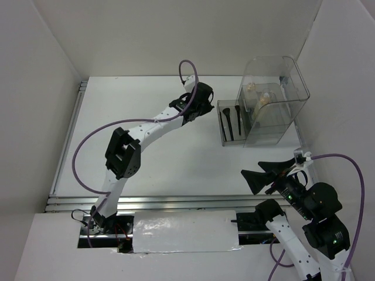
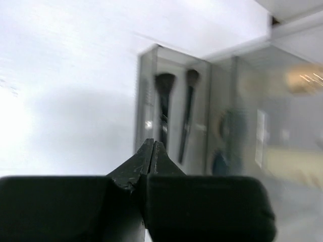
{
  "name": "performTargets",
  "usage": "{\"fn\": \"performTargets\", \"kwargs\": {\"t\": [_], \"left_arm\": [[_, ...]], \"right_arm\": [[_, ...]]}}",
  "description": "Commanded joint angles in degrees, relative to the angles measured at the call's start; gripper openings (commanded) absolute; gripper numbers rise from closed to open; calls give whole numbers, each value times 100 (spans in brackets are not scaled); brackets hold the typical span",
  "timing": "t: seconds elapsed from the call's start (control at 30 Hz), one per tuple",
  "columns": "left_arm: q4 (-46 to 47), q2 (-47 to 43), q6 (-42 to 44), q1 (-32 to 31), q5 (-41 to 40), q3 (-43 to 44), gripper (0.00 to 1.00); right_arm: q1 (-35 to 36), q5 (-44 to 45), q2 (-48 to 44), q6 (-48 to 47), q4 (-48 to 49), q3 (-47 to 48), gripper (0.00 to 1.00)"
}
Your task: Organize the makeup
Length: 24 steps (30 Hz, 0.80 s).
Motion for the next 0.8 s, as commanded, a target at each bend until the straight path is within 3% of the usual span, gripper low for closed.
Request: {"fn": "performTargets", "kwargs": {"t": [0.0,0.07,0.17,0.47,0.77], "left_arm": [[-1213,958,149,60,-448,851,5],[-1302,1477,237,69,-307,1307,5],[-917,1786,351,69,149,1293,5],[1272,2269,571,157,1995,1054,12],[2221,2805,414,174,2602,1389,23]], "right_arm": [[46,-94,119,-24,238,57,100],[46,-94,137,-50,256,57,100],[55,-77,146,-77,238,66,100],[46,-130,181,-156,265,4,100],[37,-147,181,-200,238,13,100]]}}
